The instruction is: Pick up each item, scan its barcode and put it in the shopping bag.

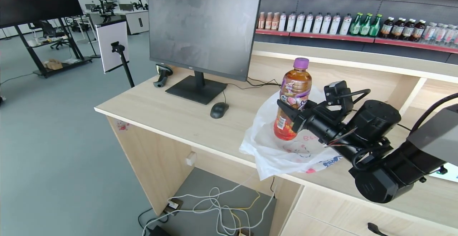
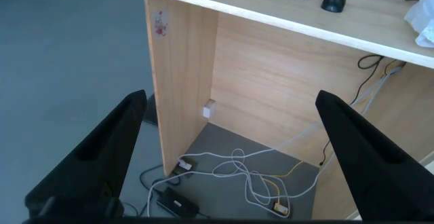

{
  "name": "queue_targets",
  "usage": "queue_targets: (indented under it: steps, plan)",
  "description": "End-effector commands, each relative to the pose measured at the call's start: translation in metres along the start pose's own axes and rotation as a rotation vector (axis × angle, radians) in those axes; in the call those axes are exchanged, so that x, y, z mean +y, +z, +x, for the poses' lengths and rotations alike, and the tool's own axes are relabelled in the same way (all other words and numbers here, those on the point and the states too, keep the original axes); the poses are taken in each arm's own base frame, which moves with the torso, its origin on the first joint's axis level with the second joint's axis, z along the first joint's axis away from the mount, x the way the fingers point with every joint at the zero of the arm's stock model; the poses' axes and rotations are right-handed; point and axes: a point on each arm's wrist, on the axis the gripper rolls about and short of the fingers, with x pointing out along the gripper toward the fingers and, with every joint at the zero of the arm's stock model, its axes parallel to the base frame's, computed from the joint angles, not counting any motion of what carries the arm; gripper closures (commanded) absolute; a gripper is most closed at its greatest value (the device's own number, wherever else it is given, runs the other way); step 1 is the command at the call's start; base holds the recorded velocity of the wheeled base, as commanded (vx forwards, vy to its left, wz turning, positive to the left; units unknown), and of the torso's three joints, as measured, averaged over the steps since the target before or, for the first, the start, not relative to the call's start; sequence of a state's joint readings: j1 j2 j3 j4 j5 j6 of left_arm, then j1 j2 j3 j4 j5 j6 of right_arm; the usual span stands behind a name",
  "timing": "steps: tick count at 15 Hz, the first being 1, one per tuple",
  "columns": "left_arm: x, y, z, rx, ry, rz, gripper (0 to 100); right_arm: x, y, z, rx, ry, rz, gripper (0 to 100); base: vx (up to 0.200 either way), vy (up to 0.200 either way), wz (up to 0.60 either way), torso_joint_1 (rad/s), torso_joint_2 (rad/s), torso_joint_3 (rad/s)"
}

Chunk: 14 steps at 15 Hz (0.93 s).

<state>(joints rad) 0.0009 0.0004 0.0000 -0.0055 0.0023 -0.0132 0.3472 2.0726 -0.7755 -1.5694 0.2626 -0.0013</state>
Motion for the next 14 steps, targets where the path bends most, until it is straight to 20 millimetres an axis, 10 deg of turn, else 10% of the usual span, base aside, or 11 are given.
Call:
queue_targets:
  steps: [1, 14]
  plan:
    - [0.0, 0.0, 0.0, -0.001, 0.0, -0.001, 0, -0.002, -0.019, 0.005, 0.036, -0.001, 0.011, 100, 0.0, 0.0, 0.0, 0.0, 0.0, 0.0]
    - [0.0, 0.0, 0.0, 0.0, 0.001, 0.001, 0, 0.0, -0.049, -0.006, 0.145, -0.007, 0.036, 100, 0.0, 0.0, 0.0, 0.0, 0.0, 0.0]
